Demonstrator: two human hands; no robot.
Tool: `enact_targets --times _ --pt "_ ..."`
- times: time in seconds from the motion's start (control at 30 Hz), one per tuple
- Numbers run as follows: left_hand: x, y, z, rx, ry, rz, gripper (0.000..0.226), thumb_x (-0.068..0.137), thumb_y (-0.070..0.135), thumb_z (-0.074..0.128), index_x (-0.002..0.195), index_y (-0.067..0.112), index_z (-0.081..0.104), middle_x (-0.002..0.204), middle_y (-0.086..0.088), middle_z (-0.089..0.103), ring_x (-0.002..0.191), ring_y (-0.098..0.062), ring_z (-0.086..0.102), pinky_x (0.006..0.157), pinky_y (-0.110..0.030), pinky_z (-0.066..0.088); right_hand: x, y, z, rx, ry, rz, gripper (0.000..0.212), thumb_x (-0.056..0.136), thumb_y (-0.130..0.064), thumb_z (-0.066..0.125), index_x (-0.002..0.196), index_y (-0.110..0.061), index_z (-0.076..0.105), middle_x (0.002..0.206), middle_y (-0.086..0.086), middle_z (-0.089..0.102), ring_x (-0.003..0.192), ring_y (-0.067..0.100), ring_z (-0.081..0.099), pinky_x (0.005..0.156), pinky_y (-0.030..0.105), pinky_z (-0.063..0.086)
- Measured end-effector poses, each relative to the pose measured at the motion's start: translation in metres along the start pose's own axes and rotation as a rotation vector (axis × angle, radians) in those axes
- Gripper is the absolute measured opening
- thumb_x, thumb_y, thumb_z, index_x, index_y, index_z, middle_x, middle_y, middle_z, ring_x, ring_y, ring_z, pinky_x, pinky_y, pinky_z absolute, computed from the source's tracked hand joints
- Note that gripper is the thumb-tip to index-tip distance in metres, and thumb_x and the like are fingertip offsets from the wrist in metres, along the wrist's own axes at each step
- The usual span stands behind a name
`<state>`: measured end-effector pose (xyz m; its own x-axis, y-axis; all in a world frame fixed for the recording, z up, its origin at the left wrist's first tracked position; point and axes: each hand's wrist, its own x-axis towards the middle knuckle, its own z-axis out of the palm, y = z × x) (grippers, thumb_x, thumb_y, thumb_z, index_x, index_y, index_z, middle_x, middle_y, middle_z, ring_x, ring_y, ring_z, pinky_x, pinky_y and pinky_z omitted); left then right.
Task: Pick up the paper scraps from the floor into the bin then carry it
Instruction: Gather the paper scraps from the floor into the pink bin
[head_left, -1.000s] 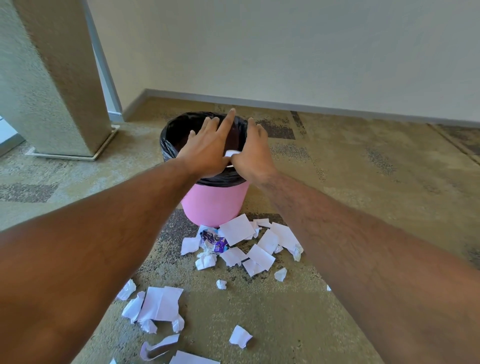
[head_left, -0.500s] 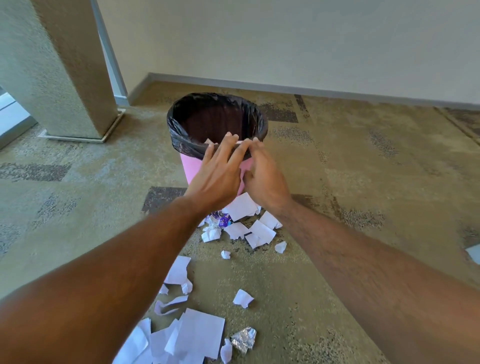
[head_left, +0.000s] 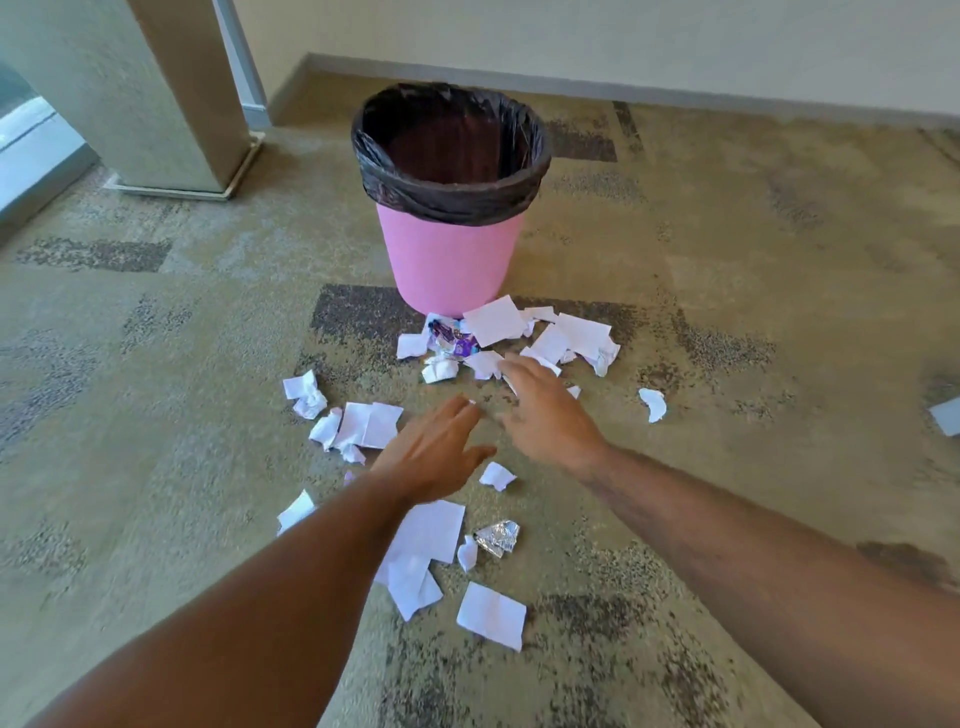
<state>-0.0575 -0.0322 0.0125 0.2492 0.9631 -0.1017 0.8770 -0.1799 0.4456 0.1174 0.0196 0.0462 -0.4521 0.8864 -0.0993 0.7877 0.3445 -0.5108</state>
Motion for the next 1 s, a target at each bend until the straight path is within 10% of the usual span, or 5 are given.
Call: enact_targets --times 0.3,0.47,0.73,1.0 --pt "-0.072 -0.026 0.057 0.38 -0.545 -0.096 0.151 0.051 0.078 0.08 0.153 0.038 -0.024 0.163 -0.01 -0.03 0.151 -0.034 -0.022 0.114 -0.074 0.003 -0.079 0.015 0.068 -0.172 -0.532 0.076 0.12 0.075 -0.054 0.082 0.161 -0.029 0.002 0.168 -0.006 -0.014 0.156 0.026 0.0 0.119 0.054 0.025" --pt "-0.083 -0.03 0.066 0.441 -0.586 -0.076 0.159 0.05 0.066 0.089 0.152 0.035 -0.03 0.157 -0.011 -0.041 0.15 -0.035 -0.026 0.112 -0.075 0.018 -0.093 0.013 0.084 -0.234 -0.626 0.035 0.134 0.066 -0.057 0.087 0.159 -0.035 -0.007 0.166 -0.004 -0.024 0.155 0.032 -0.003 0.117 0.061 0.023" --pt "-0.084 -0.037 0.07 0.397 -0.505 -0.017 0.151 0.052 0.059 0.09 0.157 0.035 -0.016 0.162 -0.009 -0.032 0.151 -0.032 -0.023 0.112 -0.056 0.038 -0.105 0.017 0.102 -0.433 -0.592 -0.07 0.134 0.066 -0.056 0.086 0.158 -0.034 -0.009 0.165 0.014 -0.026 0.153 0.036 -0.019 0.118 0.062 0.021" --pt "-0.073 -0.043 0.062 0.336 -0.369 0.046 0.124 0.058 0.049 0.091 0.158 0.025 0.022 0.155 0.002 0.025 0.137 -0.025 0.027 0.102 -0.042 0.048 -0.096 0.025 0.108 -0.352 -0.397 -0.1 0.084 0.075 -0.044 0.083 0.144 -0.023 0.041 0.158 0.012 0.024 0.142 0.033 0.028 0.108 0.051 0.042"
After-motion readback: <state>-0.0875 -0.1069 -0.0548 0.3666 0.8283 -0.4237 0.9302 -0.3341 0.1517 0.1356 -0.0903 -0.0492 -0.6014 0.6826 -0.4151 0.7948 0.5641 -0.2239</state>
